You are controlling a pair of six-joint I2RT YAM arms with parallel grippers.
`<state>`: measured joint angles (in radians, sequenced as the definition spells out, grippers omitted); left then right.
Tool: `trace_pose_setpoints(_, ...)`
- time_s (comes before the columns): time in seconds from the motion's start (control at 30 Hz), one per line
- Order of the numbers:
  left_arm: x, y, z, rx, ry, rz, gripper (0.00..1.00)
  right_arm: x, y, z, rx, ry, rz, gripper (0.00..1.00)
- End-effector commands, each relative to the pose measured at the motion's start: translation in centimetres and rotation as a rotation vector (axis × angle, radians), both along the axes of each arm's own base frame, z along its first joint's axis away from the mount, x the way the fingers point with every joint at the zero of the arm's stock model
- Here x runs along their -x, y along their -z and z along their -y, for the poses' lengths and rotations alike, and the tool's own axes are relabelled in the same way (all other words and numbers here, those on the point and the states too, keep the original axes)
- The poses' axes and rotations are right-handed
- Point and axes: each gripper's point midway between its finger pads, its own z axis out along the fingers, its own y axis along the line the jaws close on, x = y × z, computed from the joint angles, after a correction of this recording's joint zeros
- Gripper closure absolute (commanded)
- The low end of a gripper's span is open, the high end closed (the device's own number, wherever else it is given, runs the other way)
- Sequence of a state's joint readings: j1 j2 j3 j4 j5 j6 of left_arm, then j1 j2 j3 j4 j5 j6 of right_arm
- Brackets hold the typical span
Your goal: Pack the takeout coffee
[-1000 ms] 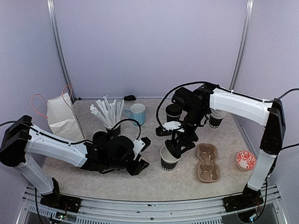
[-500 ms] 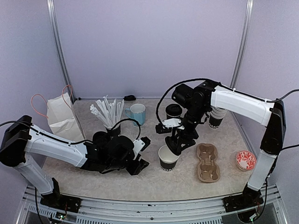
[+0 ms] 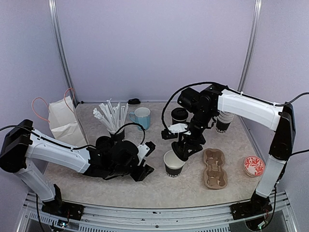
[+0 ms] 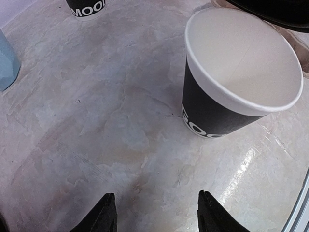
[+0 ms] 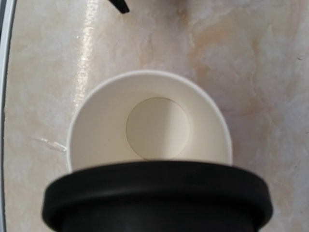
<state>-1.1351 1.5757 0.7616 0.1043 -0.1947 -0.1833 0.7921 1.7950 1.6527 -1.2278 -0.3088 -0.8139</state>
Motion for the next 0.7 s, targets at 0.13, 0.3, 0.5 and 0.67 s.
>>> trace_pose_setpoints(0.13,-0.1,0.3,-0.3,0.008,-0.025,-0.008,0.44,1.0,0.4,-0.5,0.018,-0.021,-0.018,0.31)
trace_pose_setpoints(0.3,-0.1,0.6,-0.4,0.042,-0.034,-0.033,0.44,1.2,0.9,-0.9,0.029,-0.025,-0.023,0.29)
trace_pose_setpoints(0.5,0.1,1.0,-0.9,0.078,-0.051,-0.058,0.44,0.9,1.5,-1.1,0.043,-0.011,-0.016,0.22)
trace_pose_setpoints(0.67,0.1,1.3,-1.3,0.084,-0.063,-0.07,0.44,0.7,0.6,-1.7,0.01,-0.009,-0.009,0.18)
